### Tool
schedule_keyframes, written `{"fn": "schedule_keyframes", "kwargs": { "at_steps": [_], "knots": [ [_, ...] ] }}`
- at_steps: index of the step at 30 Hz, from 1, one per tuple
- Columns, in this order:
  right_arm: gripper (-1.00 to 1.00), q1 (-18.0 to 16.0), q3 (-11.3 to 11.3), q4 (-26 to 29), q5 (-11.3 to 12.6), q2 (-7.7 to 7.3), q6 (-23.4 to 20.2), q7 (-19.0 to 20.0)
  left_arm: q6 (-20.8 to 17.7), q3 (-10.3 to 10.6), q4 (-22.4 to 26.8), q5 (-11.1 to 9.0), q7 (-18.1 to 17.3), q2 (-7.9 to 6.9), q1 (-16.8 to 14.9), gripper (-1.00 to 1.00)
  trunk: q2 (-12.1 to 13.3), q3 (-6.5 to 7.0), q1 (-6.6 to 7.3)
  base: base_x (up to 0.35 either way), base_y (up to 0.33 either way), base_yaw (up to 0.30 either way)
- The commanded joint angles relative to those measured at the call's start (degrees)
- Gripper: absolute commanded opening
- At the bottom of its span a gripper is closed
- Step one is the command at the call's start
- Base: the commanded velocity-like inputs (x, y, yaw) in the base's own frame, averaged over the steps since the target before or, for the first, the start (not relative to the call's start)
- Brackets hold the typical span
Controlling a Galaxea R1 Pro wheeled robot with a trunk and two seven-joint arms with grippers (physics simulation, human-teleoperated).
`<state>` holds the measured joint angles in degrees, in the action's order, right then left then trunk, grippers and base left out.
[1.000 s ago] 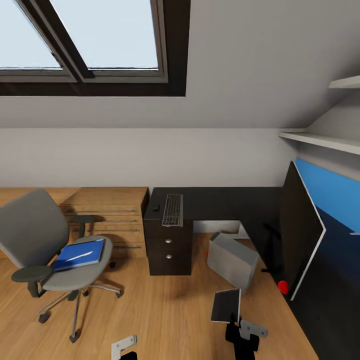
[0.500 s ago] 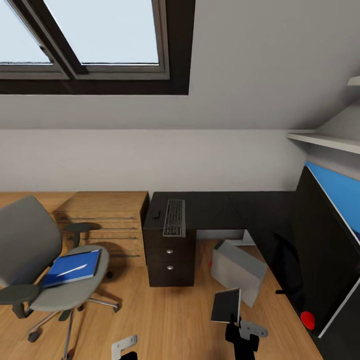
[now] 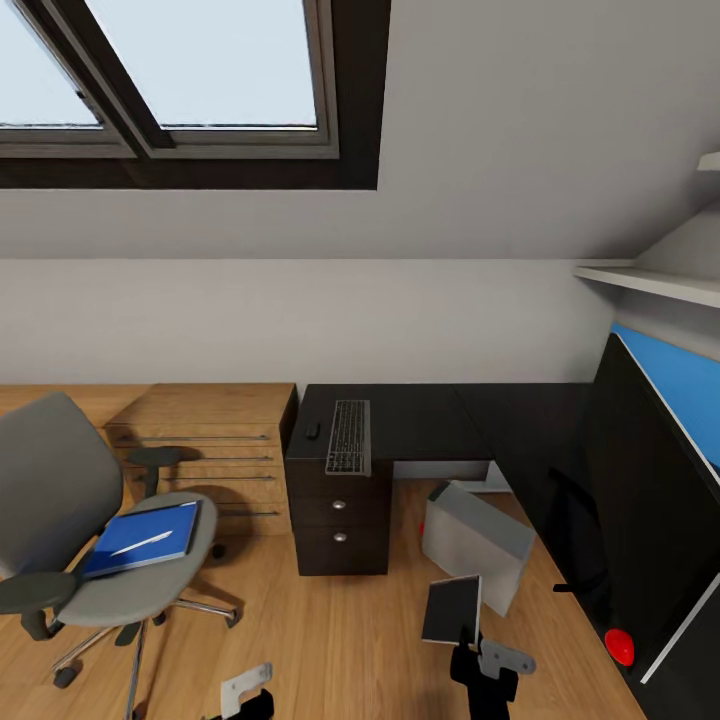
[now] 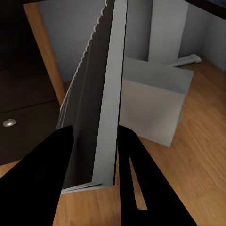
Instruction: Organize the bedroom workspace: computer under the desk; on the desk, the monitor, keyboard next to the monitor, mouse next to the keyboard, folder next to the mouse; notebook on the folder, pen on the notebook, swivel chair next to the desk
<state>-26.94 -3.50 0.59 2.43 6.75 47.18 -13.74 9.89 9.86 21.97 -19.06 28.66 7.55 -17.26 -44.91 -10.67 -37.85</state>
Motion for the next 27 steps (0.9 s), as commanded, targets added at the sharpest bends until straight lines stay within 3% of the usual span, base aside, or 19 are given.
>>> {"fn": "schedule_keyframes", "kwargs": {
  "at_steps": [1,4,7,9,11,13,14,15,16,18,20,21,23,26,27],
  "knots": [
    [-1.0,-0.05,-0.28,0.05,0.24,0.04,0.26,0.25,0.42,0.52,0.41,-0.62,0.31,-0.09,-0.05,1.0,-0.07,-0.09,-0.01,0.0,0.0,0.0],
    [-1.0,-0.05,-0.18,0.41,0.27,0.11,0.27,0.16,0.4,0.57,4.11,-0.63,0.34,-0.12,-0.02,1.0,-0.07,-0.09,-0.01,0.0,0.0,0.0],
    [-1.0,-0.05,-0.13,2.06,0.37,0.39,0.17,0.05,-0.71,0.87,11.28,-0.63,0.57,-0.04,-0.02,1.0,-0.07,-0.09,-0.01,0.0,0.0,0.0],
    [-1.0,-0.05,-0.37,8.6,0.58,1.32,-0.29,-0.06,-7.88,2.35,20.53,-0.66,1.19,-0.13,-0.04,1.0,-0.07,-0.09,-0.01,0.0,0.0,0.0],
    [-1.0,-0.05,-0.43,11.01,0.63,1.6,-0.42,-0.11,-11.49,2.58,24.18,-0.75,1.62,-0.21,-0.04,1.0,-0.07,-0.09,-0.01,0.0,0.0,0.0],
    [-1.0,-0.05,-0.43,14.36,0.7,1.84,-0.66,-0.25,-17.14,2.74,30.0,-0.91,2.28,-0.41,-0.01,1.0,-0.07,-0.09,-0.01,0.0,0.0,0.0],
    [-1.0,-0.05,-0.44,17.92,0.85,1.94,-1.51,-0.36,-22.64,2.72,35.66,-1.05,2.66,-0.55,-0.02,1.0,-0.07,-0.09,-0.01,0.0,0.0,0.0],
    [-1.0,-0.05,-0.48,19.27,0.93,1.94,-2.12,-0.39,-24.31,2.7,37.46,-1.1,2.74,-0.58,-0.01,1.0,-0.07,-0.09,-0.01,0.0,0.0,0.0],
    [-1.0,-0.05,-0.58,22.28,1.25,1.95,-4.04,-0.43,-27.31,2.67,40.84,-1.28,2.88,-0.62,-0.01,1.0,-0.07,-0.09,-0.01,0.0,0.0,0.0],
    [-1.0,-0.05,-0.69,25.71,1.87,1.92,-6.88,-0.45,-29.82,2.66,43.81,-1.52,2.98,-0.65,-0.01,1.0,-0.07,-0.09,-0.01,0.0,0.0,0.0],
    [-1.0,0.39,-0.85,40.4,6.04,1.67,-20.32,-0.43,-35.15,2.63,49.56,-2.9,3.11,-0.69,-0.03,1.0,-0.07,-0.09,-0.01,0.0,0.0,0.0],
    [-1.0,0.84,-0.86,44.94,7.2,1.59,-23.95,-0.42,-35.83,2.63,49.85,-3.41,3.11,-0.69,-0.02,1.0,-0.07,-0.09,-0.01,0.0,0.0,0.0],
    [-1.0,1.4,-0.87,49.08,8.25,1.53,-27.41,-0.42,-36.25,2.63,49.61,-3.85,3.11,-0.69,0.0,1.0,-0.07,-0.09,-0.01,0.0,0.0,0.0],
    [-1.0,2.47,-0.9,58.63,11.73,1.41,-37.41,-0.37,-36.67,2.57,48.65,-4.62,3.12,-0.75,-0.02,1.0,-0.07,-0.09,-0.01,0.0,0.0,0.0],
    [-1.0,2.54,-0.94,59.82,12.61,1.36,-38.96,-0.34,-36.74,2.54,48.48,-4.76,3.13,-0.92,-0.02,1.0,-0.07,-0.09,-0.01,0.0,0.0,0.0]
  ]
}}
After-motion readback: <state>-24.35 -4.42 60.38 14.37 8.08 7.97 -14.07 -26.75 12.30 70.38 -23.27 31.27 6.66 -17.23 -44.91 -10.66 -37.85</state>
